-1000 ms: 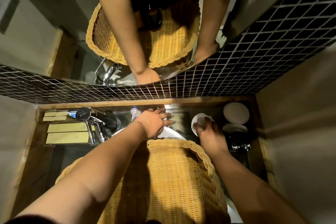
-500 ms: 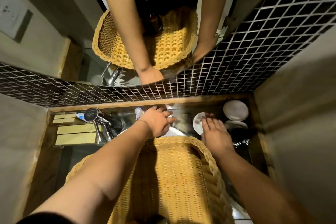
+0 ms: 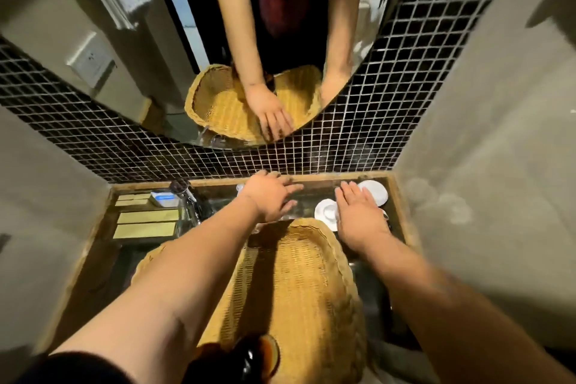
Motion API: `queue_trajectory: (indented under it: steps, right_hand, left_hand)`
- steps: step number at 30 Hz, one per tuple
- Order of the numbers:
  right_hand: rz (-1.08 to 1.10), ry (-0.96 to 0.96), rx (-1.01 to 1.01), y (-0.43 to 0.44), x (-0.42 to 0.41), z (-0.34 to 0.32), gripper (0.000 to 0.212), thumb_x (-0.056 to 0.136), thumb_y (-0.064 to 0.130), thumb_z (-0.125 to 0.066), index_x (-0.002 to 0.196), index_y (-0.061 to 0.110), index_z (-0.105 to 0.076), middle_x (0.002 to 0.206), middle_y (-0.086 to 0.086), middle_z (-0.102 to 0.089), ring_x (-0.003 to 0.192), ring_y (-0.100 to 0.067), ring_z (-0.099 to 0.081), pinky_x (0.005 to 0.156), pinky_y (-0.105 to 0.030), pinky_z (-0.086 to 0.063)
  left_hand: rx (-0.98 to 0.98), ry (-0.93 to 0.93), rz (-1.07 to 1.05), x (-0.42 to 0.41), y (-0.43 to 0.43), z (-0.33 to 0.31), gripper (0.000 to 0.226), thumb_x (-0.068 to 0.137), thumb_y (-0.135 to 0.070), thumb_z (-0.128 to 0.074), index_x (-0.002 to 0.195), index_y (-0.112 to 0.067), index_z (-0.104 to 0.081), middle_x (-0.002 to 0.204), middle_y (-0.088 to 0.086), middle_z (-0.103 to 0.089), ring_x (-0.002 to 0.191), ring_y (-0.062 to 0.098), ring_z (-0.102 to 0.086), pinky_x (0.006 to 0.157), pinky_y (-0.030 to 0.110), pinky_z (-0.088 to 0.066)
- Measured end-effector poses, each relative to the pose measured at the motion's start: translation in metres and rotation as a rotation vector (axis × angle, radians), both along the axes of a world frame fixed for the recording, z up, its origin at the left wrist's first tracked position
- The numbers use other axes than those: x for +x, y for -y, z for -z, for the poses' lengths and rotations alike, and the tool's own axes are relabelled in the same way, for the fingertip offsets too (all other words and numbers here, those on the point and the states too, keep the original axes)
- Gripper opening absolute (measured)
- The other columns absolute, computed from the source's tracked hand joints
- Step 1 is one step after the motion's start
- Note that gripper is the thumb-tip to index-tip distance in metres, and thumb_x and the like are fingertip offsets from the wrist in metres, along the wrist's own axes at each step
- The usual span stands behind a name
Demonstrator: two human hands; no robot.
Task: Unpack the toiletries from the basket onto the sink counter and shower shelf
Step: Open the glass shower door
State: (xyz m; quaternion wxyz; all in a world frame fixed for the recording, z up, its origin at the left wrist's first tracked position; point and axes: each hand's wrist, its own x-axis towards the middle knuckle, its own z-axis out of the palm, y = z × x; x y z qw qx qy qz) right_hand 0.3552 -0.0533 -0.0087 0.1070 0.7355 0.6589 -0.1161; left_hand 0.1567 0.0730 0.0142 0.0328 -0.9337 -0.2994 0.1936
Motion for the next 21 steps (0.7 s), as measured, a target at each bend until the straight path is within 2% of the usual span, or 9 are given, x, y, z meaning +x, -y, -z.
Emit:
queue_trajectory:
  steps: [3, 6, 10, 13, 16, 21]
  right_hand:
    - [0.012, 0.003, 0.070, 0.010, -0.004, -0.035, 0.079, 0.097, 0.056, -0.035, 0.158, 0.010, -0.013, 0.165, -0.012, -0.011, 0.152, -0.026, -0.006, 0.123, -0.043, -0.003]
    - [0.074, 0.019, 0.103, 0.030, -0.013, -0.065, 0.089, 0.093, 0.069, -0.034, 0.157, 0.011, -0.014, 0.165, -0.012, -0.010, 0.152, -0.029, -0.007, 0.123, -0.045, -0.007]
    - [0.130, 0.019, 0.170, 0.071, -0.035, -0.097, 0.084, 0.095, 0.066, -0.029, 0.158, 0.013, -0.013, 0.165, -0.011, -0.009, 0.152, -0.028, -0.005, 0.123, -0.045, -0.005]
    - [0.195, 0.010, 0.222, 0.123, -0.052, -0.116, 0.086, 0.093, 0.065, -0.038, 0.156, 0.010, -0.017, 0.164, -0.013, -0.014, 0.151, -0.029, -0.009, 0.123, -0.044, -0.006]
    - [0.258, 0.095, 0.178, 0.182, -0.068, -0.121, 0.099, 0.089, 0.063, -0.051, 0.157, 0.007, -0.006, 0.165, -0.014, -0.006, 0.152, -0.029, -0.004, 0.123, -0.043, -0.001]
    - [0.455, 0.162, 0.156, 0.286, -0.084, -0.121, 0.100, 0.089, 0.064, -0.049, 0.158, 0.007, -0.002, 0.165, -0.013, -0.003, 0.152, -0.027, -0.001, 0.123, -0.043, -0.003]
  left_hand:
    - [0.063, 0.041, -0.010, 0.001, 0.020, -0.036, 0.058, 0.101, -0.059, -0.026, 0.153, -0.033, -0.032, 0.160, 0.002, -0.033, 0.141, 0.029, -0.035, 0.113, 0.047, -0.029]
    - [0.113, 0.069, 0.037, 0.001, 0.045, -0.066, 0.058, 0.101, -0.059, -0.028, 0.153, -0.036, -0.031, 0.161, 0.001, -0.031, 0.142, 0.029, -0.035, 0.113, 0.048, -0.030]
    - [0.180, 0.091, 0.139, 0.000, 0.080, -0.093, 0.061, 0.096, -0.059, -0.039, 0.153, -0.037, -0.031, 0.159, -0.001, -0.033, 0.139, 0.026, -0.039, 0.109, 0.046, -0.034]
    - [0.196, 0.124, 0.197, 0.000, 0.112, -0.104, 0.063, 0.095, -0.061, -0.040, 0.152, -0.034, -0.034, 0.156, 0.001, -0.038, 0.137, 0.025, -0.042, 0.107, 0.044, -0.037]
    - [0.161, 0.103, 0.310, 0.001, 0.152, -0.110, 0.063, 0.095, -0.060, -0.046, 0.152, -0.038, -0.031, 0.156, 0.000, -0.038, 0.136, 0.025, -0.043, 0.108, 0.045, -0.037]
    - [0.145, 0.188, 0.489, 0.031, 0.220, -0.129, 0.059, 0.095, -0.053, -0.048, 0.150, -0.038, -0.036, 0.152, -0.001, -0.043, 0.131, 0.026, -0.049, 0.104, 0.042, -0.040]
